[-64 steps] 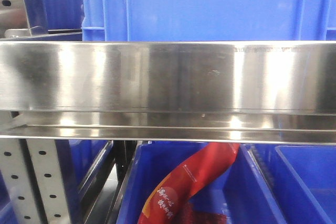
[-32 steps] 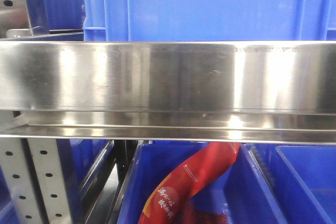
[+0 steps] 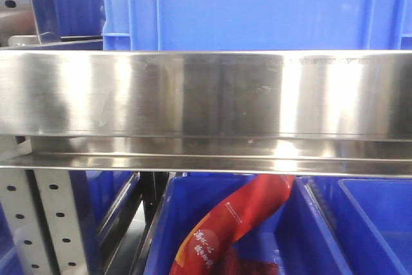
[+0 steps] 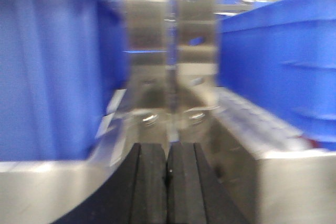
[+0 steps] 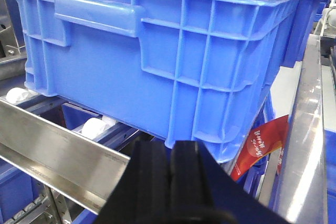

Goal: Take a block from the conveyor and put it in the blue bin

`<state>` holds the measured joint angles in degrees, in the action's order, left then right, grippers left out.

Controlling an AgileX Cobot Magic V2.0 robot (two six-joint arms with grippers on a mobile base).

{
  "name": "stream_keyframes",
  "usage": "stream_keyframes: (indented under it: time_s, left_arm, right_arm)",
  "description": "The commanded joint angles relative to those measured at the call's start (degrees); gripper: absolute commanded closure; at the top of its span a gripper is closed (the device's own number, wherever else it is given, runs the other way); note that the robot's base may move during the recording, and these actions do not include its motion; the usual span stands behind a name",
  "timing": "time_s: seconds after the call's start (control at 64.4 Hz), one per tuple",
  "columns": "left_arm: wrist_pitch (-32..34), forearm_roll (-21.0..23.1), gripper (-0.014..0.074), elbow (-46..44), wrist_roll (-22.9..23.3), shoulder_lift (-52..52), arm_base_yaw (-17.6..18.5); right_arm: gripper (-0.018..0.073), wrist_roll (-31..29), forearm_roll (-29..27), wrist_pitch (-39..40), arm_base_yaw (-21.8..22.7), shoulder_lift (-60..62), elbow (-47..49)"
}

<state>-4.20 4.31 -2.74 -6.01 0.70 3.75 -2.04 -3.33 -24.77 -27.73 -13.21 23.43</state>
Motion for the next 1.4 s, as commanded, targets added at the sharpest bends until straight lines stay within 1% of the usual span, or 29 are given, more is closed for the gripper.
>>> stream_keyframes:
  time_s: [0.0,0.093,0.124,0.186,1.336,1.382]
  left_arm:
    - [2.0,0.0,0.0707,2.3,0.2,-0.7,-3.1]
    - [4.2,0.0,0.0707,2.7,0.2,-0.7,-5.2]
    - [2.9,0.0,0.0707,2.7,0.2,-0.7,-5.7]
    - [2.6,0.0,0.0707,2.7,0.2,-0.7,-6.3]
    - [2.7,0.0,0.0707,2.7,0.2,-0.7,-6.3]
    - [2.7,0.0,0.0707,2.7,0.2,-0.7,-6.3]
  right_arm:
    - [0.0722,-0.2,0.3,1.3,-0.2,0.3,-0.1]
    - [0.0722,-0.2,0.3,1.3,-0.2,0.3,-0.1]
    - [0.0722,-0.2,0.3,1.3,-0.2,0.3,-0.1]
    - [0.0722,-0.2,0.3,1.3,-0.2,0.3,-0.1]
    - [0.0722,-0.2,0.3,1.3,-0.2,0.9,-0.1]
    - [0.0722,-0.2,0.3,1.3,0.5,1.3,-0.1]
